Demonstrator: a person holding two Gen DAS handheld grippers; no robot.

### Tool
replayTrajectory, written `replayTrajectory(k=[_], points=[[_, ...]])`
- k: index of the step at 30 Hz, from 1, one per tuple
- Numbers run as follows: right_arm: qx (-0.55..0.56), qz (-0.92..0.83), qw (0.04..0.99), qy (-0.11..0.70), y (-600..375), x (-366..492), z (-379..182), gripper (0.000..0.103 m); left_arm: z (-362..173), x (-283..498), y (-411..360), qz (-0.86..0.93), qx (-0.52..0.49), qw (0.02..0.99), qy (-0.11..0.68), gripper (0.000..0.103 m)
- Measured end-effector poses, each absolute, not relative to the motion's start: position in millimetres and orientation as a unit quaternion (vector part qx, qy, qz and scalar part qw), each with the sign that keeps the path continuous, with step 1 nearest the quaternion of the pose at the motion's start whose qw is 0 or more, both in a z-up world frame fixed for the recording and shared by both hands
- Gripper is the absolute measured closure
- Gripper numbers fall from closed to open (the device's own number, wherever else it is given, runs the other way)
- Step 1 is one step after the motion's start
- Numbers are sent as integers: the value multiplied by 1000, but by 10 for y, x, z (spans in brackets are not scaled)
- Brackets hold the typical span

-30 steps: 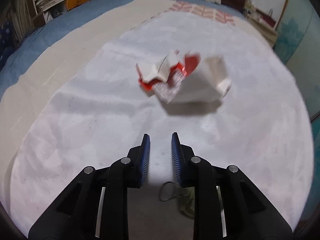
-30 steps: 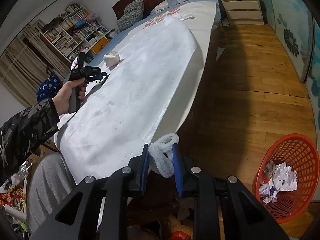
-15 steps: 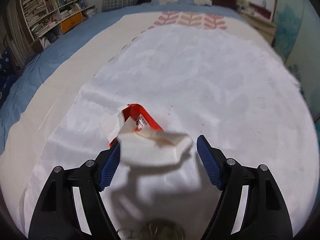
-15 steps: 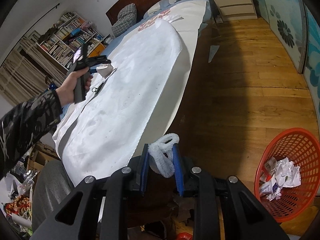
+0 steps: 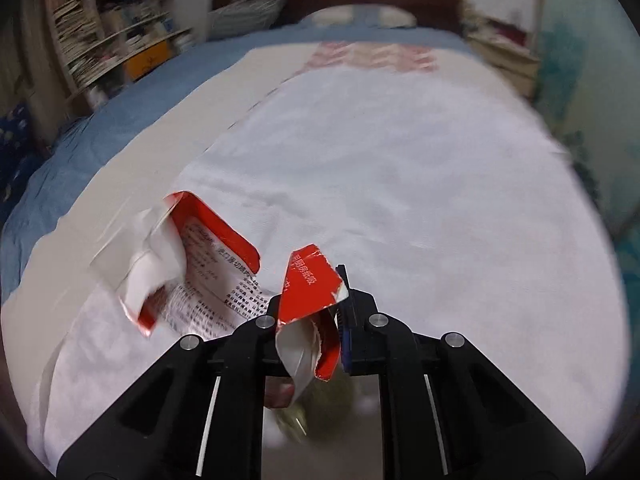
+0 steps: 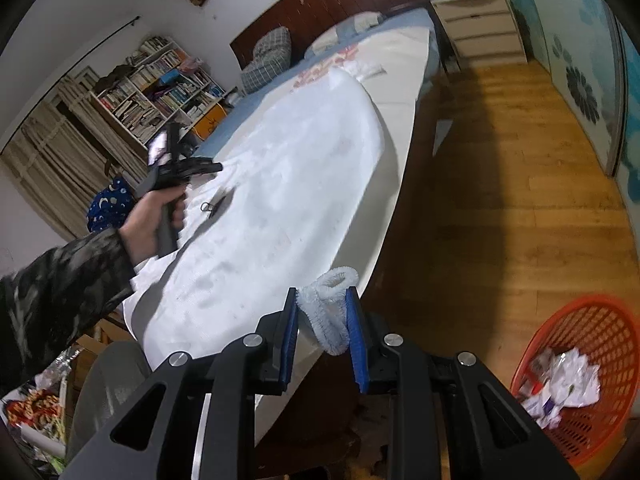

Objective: Collect trash
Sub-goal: 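Carry packet and tissue to the red wastebasket and open both grippers over it, then move both open grippers back over the bed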

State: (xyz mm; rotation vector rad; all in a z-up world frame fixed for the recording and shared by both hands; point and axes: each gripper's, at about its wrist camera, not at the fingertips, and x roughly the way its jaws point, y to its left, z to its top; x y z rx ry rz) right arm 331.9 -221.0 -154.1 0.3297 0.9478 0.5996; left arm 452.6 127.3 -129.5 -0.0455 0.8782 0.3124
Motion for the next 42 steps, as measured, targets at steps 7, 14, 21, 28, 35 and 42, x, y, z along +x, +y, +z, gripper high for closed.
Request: replayTrajectory(k=[7,14,21,28,35,42], points=[[177,267,860,397,-2622,3157,-1211,78,-376,3742,76,46,55,931,359,90],[208,191,899,336,-3626,2843,-859,78,178,3171,-1652,-124,79,941,304,90],[261,89,910,310,-4780,2452,-903,77,-231,2803,-3133,-297,14,902,313,90],[326,31,851,411,-5282,2462,-1516,77,-1670,3085,-3504,-320,-51,840,435,90],[317,31,834,449,-5121,2644,-1745,77,-2120,3206,-3697,-340,-48,806,482,87],[320,24,836,445,-4991,2707,-1790,37,-2121,3167,-3691,-346,-65,810,469,32]])
